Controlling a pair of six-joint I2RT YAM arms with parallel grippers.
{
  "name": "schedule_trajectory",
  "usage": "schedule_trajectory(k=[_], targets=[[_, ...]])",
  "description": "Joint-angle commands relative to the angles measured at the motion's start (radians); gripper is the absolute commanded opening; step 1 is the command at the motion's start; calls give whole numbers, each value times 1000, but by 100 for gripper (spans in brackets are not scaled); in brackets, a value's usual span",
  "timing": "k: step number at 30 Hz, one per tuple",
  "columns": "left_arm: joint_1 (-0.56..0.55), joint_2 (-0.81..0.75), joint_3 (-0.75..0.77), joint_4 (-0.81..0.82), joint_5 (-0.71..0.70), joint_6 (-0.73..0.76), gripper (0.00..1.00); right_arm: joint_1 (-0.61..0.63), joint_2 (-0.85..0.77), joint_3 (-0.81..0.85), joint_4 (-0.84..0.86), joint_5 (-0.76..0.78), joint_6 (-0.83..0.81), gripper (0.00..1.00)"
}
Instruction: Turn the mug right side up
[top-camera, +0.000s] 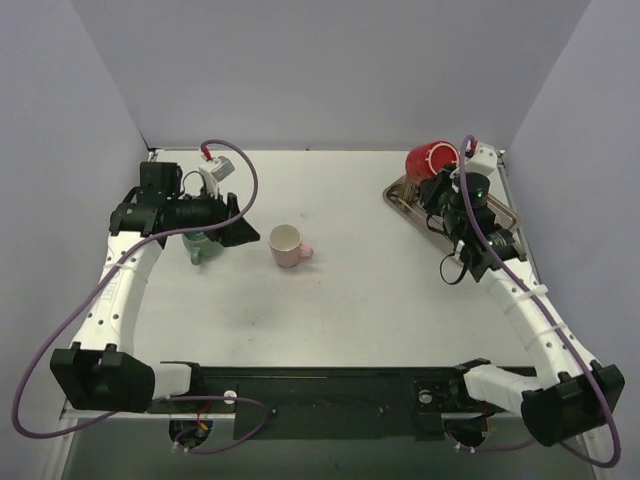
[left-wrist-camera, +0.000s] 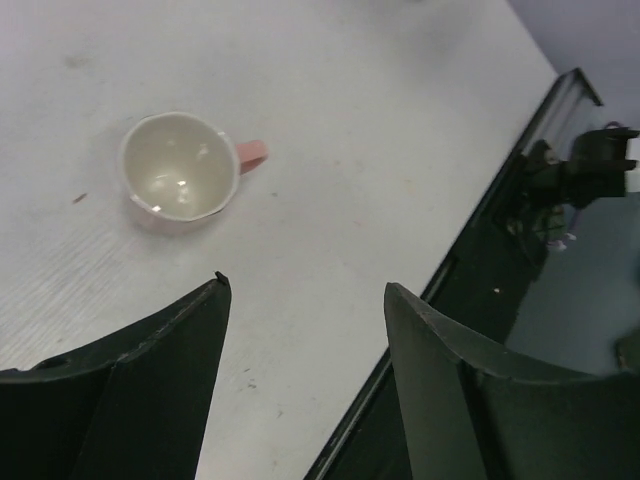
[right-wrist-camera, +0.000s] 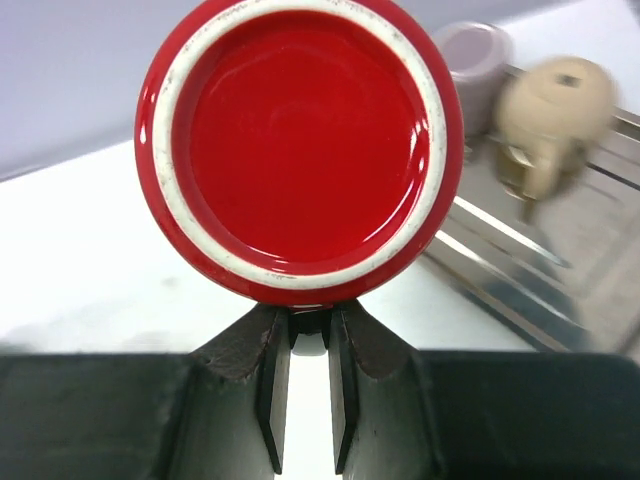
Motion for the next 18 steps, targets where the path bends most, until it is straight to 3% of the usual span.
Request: schedule_trajectory(k=[1, 4, 9, 12, 18], targets=[[-76, -71, 20, 191, 202, -257, 75, 124, -111, -38, 265, -188, 40, 0], [-103, -102, -31, 527, 251, -534, 78, 274, -151, -41, 382, -236, 65, 0], [-154, -104, -62, 920, 281, -817, 82, 448, -108, 2, 554, -328, 166, 0], [-159, -87, -72, 1001, 294, -938, 85, 502, -62, 31, 592, -342, 195, 0], [-162, -108, -134, 1173, 297, -1032, 85, 551, 40, 75, 661, -400, 266, 0]])
